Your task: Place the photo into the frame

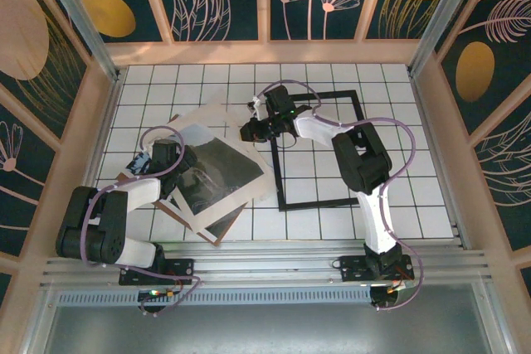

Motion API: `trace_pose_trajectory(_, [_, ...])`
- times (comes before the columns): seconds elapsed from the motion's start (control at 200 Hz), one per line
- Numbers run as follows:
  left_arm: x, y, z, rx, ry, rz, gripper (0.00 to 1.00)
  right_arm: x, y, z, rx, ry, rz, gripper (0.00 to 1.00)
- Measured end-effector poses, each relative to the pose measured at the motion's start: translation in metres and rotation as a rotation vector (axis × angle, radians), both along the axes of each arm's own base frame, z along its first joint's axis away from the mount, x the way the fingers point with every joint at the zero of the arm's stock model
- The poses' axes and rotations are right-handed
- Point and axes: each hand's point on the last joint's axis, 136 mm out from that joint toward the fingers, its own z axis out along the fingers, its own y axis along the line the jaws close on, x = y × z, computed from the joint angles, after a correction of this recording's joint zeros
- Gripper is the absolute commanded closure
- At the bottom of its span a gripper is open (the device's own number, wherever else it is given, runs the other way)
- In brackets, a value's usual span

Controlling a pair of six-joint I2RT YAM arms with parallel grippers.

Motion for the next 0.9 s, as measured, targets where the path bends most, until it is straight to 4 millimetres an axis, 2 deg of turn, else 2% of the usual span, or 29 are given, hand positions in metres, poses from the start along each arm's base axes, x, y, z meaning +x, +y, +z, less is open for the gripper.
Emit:
trace_pose_trajectory(0.07, [0.001, 0.000, 0.002, 0.000, -0.003, 0.000, 0.01, 0.001, -0.003, -0.003, -0.022, 0.003, -0.011, 1.00])
trace_pose_trajectory(0.205, [0.004, -0.001, 0.014, -0.002, -0.025, -0.004, 0.02, 0.002, -0.006, -0.007, -0.048, 0.005, -0.021, 1.00])
trace_pose_trajectory(0.295, [0.010, -0.004, 0.037, -0.015, -0.075, -0.016, 0.02, 0.003, -0.011, -0.007, -0.057, 0.004, -0.027, 1.00])
trace_pose_trajectory(0.405, [0.017, -0.013, 0.082, -0.059, -0.194, -0.051, 0.02, -0.002, -0.030, 0.006, -0.054, -0.004, -0.037, 1.00])
trace_pose_trajectory(0.485, [0.019, -0.021, 0.111, -0.102, -0.274, -0.090, 0.02, -0.004, -0.057, 0.027, -0.047, -0.027, -0.061, 1.00])
trace_pose_trajectory(0.54, [0.020, -0.028, 0.124, -0.137, -0.311, -0.118, 0.02, 0.000, -0.081, 0.045, -0.040, -0.056, -0.089, 1.00])
trace_pose_trajectory(0.656, [0.020, -0.043, 0.132, -0.201, -0.329, -0.175, 0.02, 0.012, -0.139, 0.072, -0.059, -0.126, -0.175, 1.00])
trace_pose_trajectory(0.726, [0.019, -0.050, 0.130, -0.234, -0.318, -0.203, 0.02, 0.019, -0.174, 0.075, -0.091, -0.146, -0.237, 1.00])
trace_pose_trajectory(0.796, [0.019, -0.056, 0.127, -0.256, -0.304, -0.227, 0.02, 0.025, -0.207, 0.069, -0.136, -0.145, -0.301, 1.00])
trace_pose_trajectory(0.901, [0.020, -0.062, 0.121, -0.278, -0.289, -0.251, 0.02, 0.034, -0.243, 0.057, -0.206, -0.142, -0.366, 1.00])
